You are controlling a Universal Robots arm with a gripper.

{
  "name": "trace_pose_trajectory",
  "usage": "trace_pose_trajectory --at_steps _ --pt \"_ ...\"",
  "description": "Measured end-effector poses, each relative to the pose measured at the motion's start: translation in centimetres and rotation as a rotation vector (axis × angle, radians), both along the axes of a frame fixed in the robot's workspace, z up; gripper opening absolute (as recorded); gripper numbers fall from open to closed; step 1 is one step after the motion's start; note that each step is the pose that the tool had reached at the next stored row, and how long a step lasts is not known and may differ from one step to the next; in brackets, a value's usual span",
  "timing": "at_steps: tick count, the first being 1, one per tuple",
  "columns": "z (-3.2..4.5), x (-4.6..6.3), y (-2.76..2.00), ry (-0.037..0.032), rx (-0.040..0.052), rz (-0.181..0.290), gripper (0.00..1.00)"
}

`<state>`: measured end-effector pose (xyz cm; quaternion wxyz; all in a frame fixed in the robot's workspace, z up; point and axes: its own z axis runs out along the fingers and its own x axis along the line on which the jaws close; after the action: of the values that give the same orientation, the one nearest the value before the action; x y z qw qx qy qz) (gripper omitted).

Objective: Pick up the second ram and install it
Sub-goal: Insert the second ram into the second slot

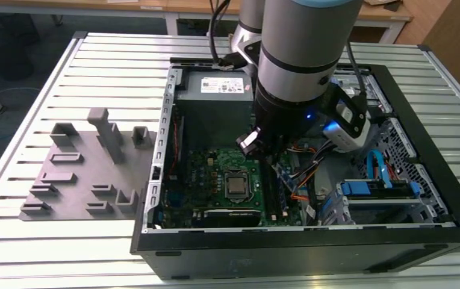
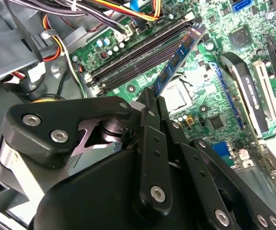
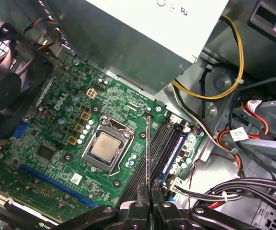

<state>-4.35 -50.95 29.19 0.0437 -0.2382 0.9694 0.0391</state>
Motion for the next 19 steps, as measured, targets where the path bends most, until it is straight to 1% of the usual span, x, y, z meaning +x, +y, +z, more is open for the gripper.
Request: trace_pose_trajectory --at_steps 19 --pt "-0.01 0.0 0.0 0.0 0.0 -0.116 0.11"
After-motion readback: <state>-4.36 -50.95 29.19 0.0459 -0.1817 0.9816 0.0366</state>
